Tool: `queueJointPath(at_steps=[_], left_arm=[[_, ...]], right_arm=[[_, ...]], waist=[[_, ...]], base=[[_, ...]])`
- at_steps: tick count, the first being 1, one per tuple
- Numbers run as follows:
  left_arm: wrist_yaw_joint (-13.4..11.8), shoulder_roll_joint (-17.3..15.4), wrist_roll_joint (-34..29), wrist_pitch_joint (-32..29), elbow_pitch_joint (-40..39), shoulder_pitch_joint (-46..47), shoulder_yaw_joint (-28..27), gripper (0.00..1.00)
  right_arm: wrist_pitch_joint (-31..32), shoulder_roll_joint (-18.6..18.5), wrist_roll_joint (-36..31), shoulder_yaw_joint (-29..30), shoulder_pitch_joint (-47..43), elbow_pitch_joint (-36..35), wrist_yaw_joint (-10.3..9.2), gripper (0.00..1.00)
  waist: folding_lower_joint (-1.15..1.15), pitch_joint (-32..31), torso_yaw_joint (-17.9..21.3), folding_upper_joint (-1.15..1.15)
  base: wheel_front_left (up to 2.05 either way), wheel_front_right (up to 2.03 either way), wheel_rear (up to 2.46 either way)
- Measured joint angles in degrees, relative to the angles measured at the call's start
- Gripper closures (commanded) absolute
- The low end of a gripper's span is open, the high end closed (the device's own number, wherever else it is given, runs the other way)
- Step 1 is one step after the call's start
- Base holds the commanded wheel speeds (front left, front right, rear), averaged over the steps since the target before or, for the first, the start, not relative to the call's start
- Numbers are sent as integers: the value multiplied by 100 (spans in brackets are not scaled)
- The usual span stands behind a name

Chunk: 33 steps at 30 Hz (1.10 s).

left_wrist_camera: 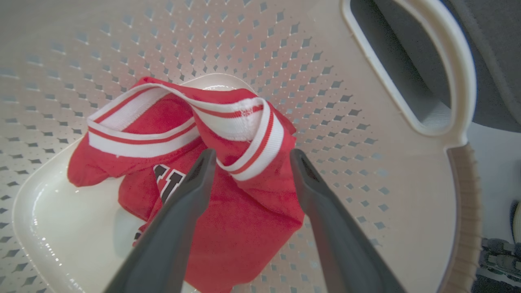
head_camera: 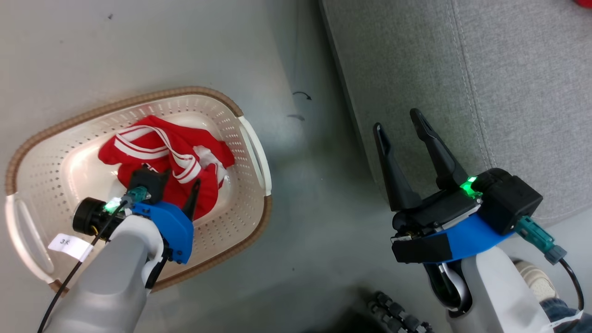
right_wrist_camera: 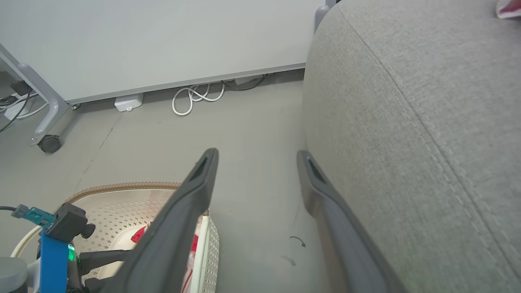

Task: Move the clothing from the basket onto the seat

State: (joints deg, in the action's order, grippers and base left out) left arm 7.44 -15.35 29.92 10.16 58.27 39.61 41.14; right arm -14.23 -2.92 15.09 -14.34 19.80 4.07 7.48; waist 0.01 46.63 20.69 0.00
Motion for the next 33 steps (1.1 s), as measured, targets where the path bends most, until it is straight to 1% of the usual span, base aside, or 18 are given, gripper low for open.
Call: queueJointPath(at_steps=[5,9,20,21,22,23,24,27,33], left_arm=[[0,-70,232,-47,63,211,285,0],[0,-97,314,-58,253,438,405,0],[0,2,427,-133,709,749,751,0],[-3,11,421,-154,787,788,761,35],[-8,20,413,-159,858,818,778,62],[-8,35,401,-159,921,839,788,96],[-8,57,401,-159,967,854,793,100],[-8,137,422,-156,1050,891,822,100],[-5,168,487,-121,1163,950,883,100]], right_arm=[[-51,0,82,-73,94,38,0,0],[-59,0,126,-137,154,55,0,0],[-74,0,204,-199,216,25,0,0],[-75,0,211,-194,215,20,0,0],[-75,0,214,-190,213,14,0,0],[-75,0,214,-183,204,9,0,0],[-75,0,214,-178,194,2,0,0],[-75,0,214,-160,188,-8,0,0],[-75,0,222,-169,190,-25,0,0]], waist=[[-1,238,129,0],[-1,405,166,0],[-1,586,216,0],[-1,586,216,0],[-1,586,216,0],[-1,585,216,0],[-1,584,216,0],[-1,581,218,0],[-1,565,215,0]], base=[[0,0,0],[0,0,0],[0,0,0],[0,0,0],[0,0,0],[0,0,0],[0,0,0],[0,0,0],[0,0,0]])
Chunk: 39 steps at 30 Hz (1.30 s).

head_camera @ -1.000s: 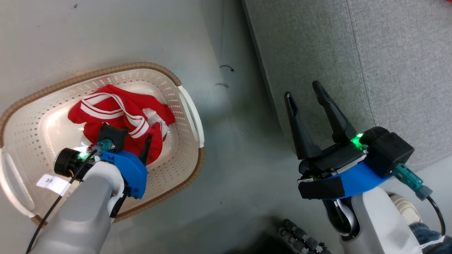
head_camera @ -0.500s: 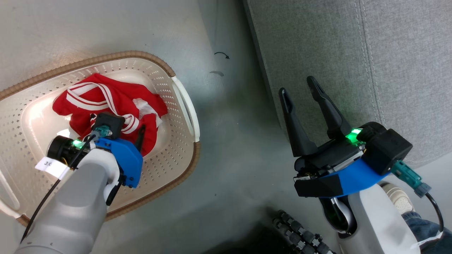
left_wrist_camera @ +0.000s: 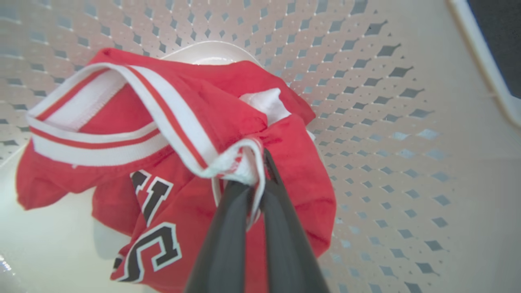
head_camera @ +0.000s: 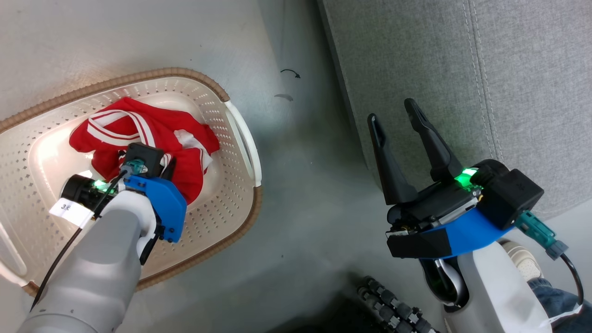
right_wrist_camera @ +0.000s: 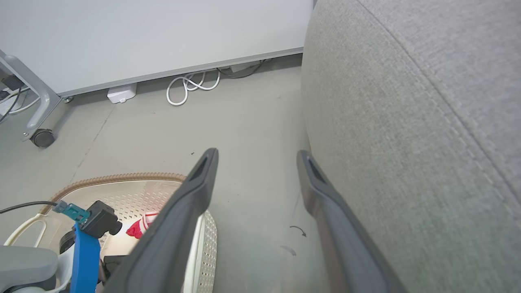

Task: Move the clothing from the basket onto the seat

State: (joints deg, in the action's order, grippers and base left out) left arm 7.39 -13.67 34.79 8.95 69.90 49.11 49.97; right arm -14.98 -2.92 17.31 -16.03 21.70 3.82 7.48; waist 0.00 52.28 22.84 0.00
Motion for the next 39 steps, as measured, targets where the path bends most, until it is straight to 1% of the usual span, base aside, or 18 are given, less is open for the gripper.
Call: queueJointPath(at_steps=[10,18,30,35,39], left_arm=[[4,44,236,70,23,24,68,100],[4,198,449,183,-137,-91,215,100],[4,514,716,474,-534,-519,521,100],[4,628,779,567,-814,-677,636,100],[4,654,858,587,-1123,-805,750,100]], right_arm=[[-1,0,-7,-19,51,26,0,0],[-3,2,-118,34,77,133,0,0],[51,7,-430,237,-50,446,0,0],[189,8,-517,268,-224,497,0,0],[290,7,-564,301,-370,497,0,0]], waist=[[0,-89,-77,0],[0,-462,-301,0],[0,-1614,-871,0],[0,-2189,-1130,0],[0,-2645,-1317,0]], base=[[0,0,0],[0,0,0],[0,0,0],[0,0,0],[0,0,0]])
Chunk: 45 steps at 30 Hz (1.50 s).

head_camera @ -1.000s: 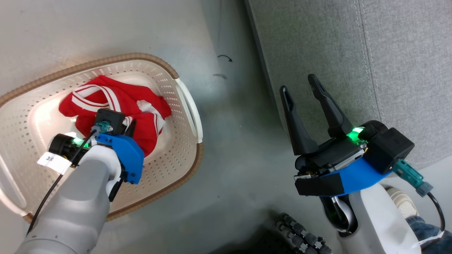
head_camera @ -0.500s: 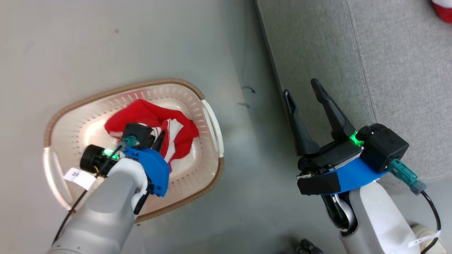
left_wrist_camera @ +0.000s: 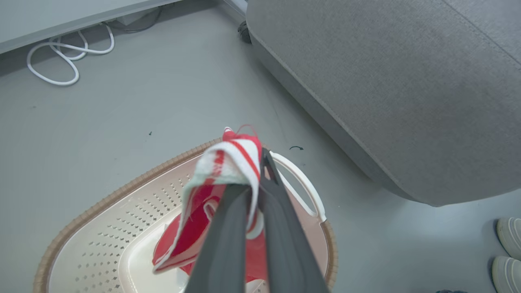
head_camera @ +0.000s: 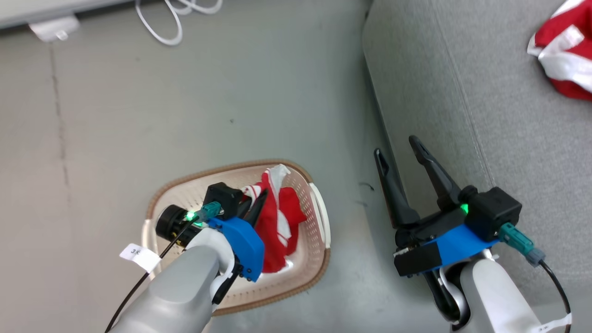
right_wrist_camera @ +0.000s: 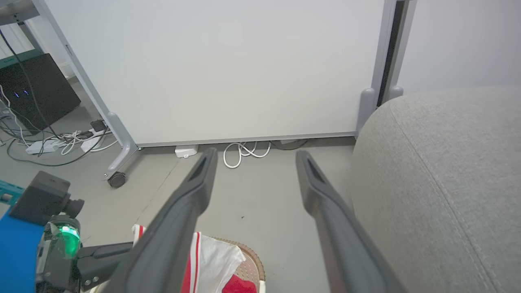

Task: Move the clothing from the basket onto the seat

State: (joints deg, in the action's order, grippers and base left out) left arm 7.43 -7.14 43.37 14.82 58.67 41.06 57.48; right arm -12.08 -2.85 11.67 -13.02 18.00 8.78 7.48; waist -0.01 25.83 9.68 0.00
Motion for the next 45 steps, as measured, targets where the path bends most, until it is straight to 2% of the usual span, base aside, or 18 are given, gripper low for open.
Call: queueJointPath(at_steps=[3,13,20,30,45], left_arm=[[0,-24,16,10,-272,-13,21,100],[0,-144,-330,18,-1369,-26,-413,100],[0,-66,-463,18,-1705,24,-511,100],[0,54,-495,18,-1840,575,-459,100],[0,212,-321,-45,-1891,848,-290,100]], right_arm=[[108,-1,-8,7,-120,-10,0,0],[296,-1,-31,71,-447,-58,0,0],[403,-1,3,129,-652,-89,0,0],[450,-1,75,45,-826,-65,0,0],[532,0,110,-60,-877,30,0,0]], waist=[[0,-325,-127,0],[-1,-1172,-457,0],[-1,-1576,-652,0],[0,-1877,-901,0],[0,-1956,-937,0]], base=[[0,0,0],[0,0,0],[0,0,0],[0,0,0],[0,0,0]])
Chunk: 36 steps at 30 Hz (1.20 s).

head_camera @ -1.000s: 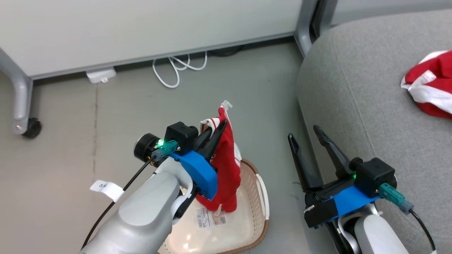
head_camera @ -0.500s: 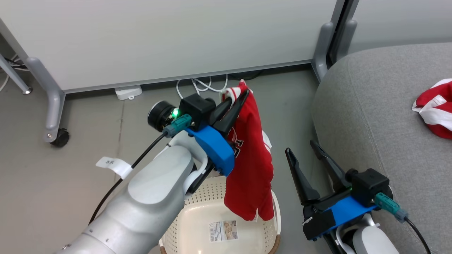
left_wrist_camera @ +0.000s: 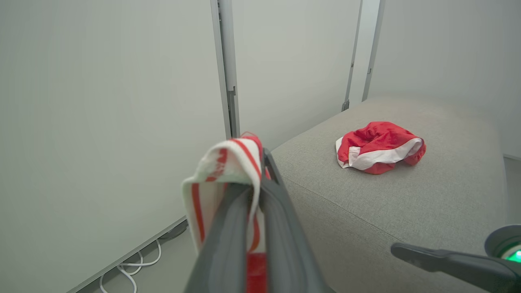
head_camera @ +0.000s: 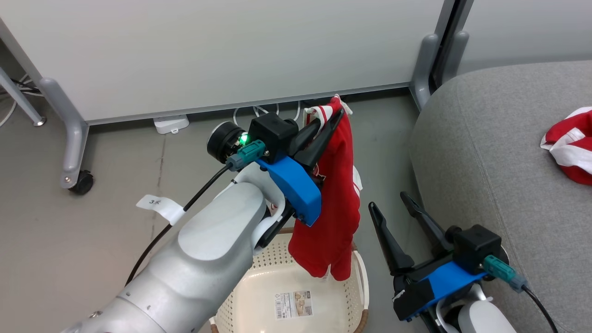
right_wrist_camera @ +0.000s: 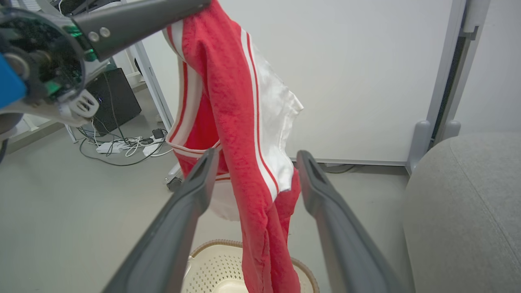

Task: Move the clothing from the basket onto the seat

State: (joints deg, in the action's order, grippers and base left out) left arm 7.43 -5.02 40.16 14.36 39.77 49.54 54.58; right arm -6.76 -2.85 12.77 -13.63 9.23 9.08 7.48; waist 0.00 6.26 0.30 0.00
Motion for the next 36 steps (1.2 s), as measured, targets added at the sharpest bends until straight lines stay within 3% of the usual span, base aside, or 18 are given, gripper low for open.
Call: queueJointPath(at_steps=[8,17,36], left_arm=[[0,10,57,0,19,9,75,100],[0,63,112,1,38,60,215,100],[0,152,324,34,62,80,553,100]], right_arm=[[237,0,49,-221,331,290,0,0],[616,-1,48,-446,1258,1276,0,0],[355,-1,623,-1183,2608,3352,0,0]], waist=[[0,71,0,0],[1,166,-56,0],[1,56,-150,0]], base=[[0,0,0],[0,0,0],[0,0,0]])
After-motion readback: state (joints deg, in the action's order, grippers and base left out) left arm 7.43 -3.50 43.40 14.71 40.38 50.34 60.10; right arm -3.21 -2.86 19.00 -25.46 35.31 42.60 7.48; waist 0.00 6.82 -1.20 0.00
